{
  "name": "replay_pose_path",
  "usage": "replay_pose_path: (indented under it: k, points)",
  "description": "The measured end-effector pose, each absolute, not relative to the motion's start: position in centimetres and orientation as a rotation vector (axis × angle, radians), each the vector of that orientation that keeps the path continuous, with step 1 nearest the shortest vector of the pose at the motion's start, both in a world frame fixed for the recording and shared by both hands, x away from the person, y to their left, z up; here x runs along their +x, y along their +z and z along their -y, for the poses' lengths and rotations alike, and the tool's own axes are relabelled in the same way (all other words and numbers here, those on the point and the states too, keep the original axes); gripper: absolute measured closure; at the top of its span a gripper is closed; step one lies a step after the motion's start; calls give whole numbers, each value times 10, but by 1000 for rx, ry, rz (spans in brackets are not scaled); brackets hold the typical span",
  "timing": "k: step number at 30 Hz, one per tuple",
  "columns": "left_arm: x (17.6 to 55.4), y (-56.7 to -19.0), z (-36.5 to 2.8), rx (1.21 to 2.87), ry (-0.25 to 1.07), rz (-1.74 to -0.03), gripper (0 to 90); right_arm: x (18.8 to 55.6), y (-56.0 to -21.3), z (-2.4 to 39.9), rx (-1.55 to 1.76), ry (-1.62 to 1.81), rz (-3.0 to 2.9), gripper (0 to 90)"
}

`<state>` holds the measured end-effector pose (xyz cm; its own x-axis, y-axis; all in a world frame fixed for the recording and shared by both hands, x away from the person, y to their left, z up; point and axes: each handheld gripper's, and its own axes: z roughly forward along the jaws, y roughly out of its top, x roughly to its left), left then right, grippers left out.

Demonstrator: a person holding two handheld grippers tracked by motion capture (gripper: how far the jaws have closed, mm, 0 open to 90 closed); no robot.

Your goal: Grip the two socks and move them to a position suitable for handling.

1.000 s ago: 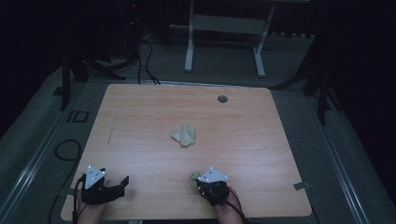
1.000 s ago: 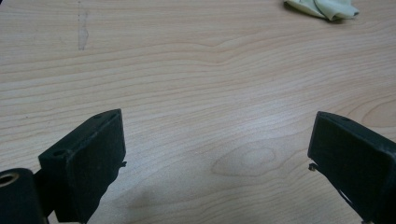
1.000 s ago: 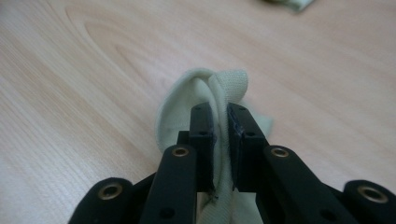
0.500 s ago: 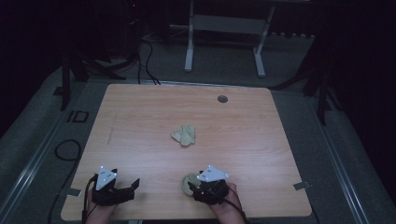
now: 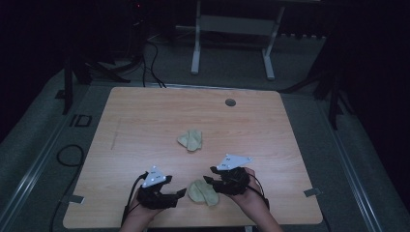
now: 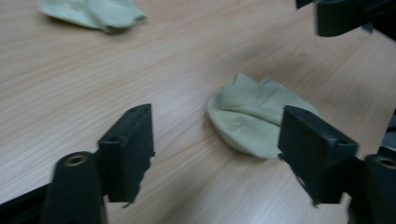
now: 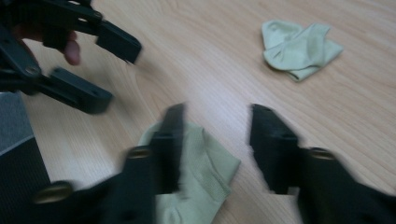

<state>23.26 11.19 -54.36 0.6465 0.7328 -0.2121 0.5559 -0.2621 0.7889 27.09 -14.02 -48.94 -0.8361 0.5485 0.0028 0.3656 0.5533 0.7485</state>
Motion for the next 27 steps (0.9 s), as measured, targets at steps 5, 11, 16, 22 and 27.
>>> replay_pose_path:
  k: [5, 11, 16, 22, 27]
  points:
    - [246, -557, -92, 2032, 217, -1024, 436, 276, -515, 129, 745, 1042, -2651, 681]
    - [250, -564, -85, 2084, 193, -1009, 605, 281, -540, 124, 754, 956, -2717, 670]
    - [251, -566, -83, 2089, 185, -1009, 733, 281, -550, 123, 758, 913, -2742, 681]
    - [251, -567, -82, 2094, 184, -1020, 878, 280, -550, 121, 737, 917, -2762, 825]
    - [250, -568, -79, 2118, 210, -1018, 884, 276, -542, 122, 732, 924, -2736, 846]
